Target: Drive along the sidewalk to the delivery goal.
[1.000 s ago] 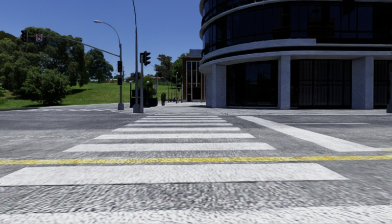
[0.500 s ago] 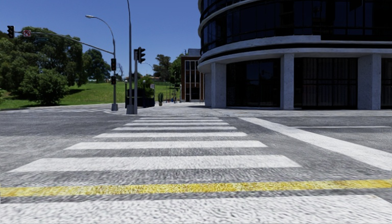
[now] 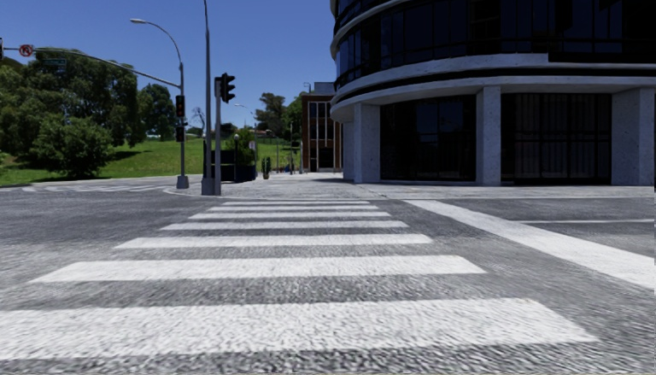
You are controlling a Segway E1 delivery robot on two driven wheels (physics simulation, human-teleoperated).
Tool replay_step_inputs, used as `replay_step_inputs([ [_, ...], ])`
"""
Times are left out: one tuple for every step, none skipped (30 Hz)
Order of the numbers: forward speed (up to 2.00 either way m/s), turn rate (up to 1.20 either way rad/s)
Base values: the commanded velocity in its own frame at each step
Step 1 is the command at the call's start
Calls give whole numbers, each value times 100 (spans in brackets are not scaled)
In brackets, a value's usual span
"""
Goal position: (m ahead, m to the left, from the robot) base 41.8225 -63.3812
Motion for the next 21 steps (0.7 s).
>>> replay_step_inputs([
  [200, 0],
  [200, 0],
  [200, 0],
  [200, 0],
  [200, 0],
  [200, 0],
  [200, 0],
  [200, 0],
  [200, 0],
  [200, 0],
  [200, 0],
  [200, 0],
  [200, 0],
  [200, 0],
  [200, 0],
  [200, 0],
  [200, 0],
  [200, 0],
  [200, 0],
  [200, 0],
  [200, 0],
])
